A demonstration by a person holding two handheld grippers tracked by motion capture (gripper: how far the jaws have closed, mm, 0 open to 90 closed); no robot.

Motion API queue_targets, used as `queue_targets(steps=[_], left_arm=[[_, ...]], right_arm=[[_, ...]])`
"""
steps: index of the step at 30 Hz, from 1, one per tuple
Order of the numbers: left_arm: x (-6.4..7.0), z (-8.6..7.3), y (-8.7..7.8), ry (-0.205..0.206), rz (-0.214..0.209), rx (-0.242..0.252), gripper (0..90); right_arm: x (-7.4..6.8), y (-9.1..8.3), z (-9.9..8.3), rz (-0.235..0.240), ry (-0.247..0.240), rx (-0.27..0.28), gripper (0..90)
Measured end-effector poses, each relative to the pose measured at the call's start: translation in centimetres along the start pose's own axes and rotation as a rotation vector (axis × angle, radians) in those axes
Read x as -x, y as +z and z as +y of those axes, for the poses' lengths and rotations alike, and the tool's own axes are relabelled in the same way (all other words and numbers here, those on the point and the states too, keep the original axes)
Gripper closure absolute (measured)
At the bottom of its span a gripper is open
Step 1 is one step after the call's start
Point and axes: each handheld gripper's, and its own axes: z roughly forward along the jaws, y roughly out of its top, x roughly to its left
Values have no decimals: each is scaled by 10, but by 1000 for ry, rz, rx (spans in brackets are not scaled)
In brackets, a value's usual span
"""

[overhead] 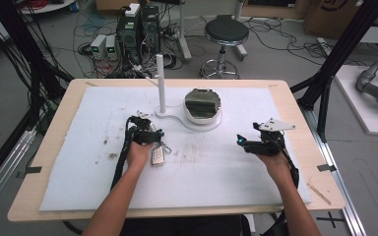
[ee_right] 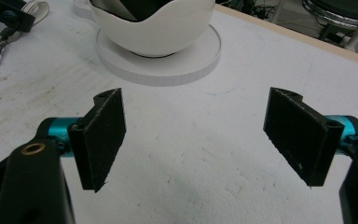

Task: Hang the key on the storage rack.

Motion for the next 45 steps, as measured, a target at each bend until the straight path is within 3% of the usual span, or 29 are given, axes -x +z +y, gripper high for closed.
queue_targets(steps=[7, 12, 14, 17, 21, 25, 27, 30, 32, 34, 36, 37, 39, 42, 45], left_arm=[[-6, -1, -4, 3, -55, -8, 616], [-9, -3, -9, 13, -153, -36, 728], [-8, -4, -11, 40, -162, -45, 743], [-10, -7, -15, 43, -182, -50, 744], [-13, -11, -21, 62, -189, -56, 745], [-18, -16, -25, 61, -151, -31, 728], [-17, -16, -23, 48, -136, -21, 544], [-14, -16, -19, 66, -112, -8, 477], [-12, -16, -18, 90, -91, -5, 483], [-11, -16, -19, 135, -68, -6, 555], [-13, -16, -20, 137, -73, 0, 650], [-14, -16, -20, 135, -74, -3, 709], [-16, -16, -20, 129, -79, 2, 743], [-17, -16, -20, 116, -91, 6, 746], [-20, -14, -24, 75, -126, 50, 747]], right_arm=[[0, -1, 0, -2, 1, 1, 213], [1, -2, -1, -1, 1, 2, 213], [1, -2, -1, -2, 2, 0, 213], [1, -3, -2, -4, 6, 2, 213], [1, -3, -2, -2, 5, 1, 213], [1, -2, -2, 1, 7, -2, 213], [0, -1, -2, 3, 5, -6, 213], [-1, 0, -1, 7, 5, -8, 214], [-1, 0, -1, 12, 0, -10, 214], [-2, 1, -1, 10, -4, -10, 215], [-2, 1, -1, 9, -4, -11, 215], [-1, 1, -1, 10, -3, -12, 215], [-1, 0, -1, 10, -1, -11, 215], [0, -1, -1, 10, 6, -10, 215], [1, -1, -2, 5, 6, -8, 215]])
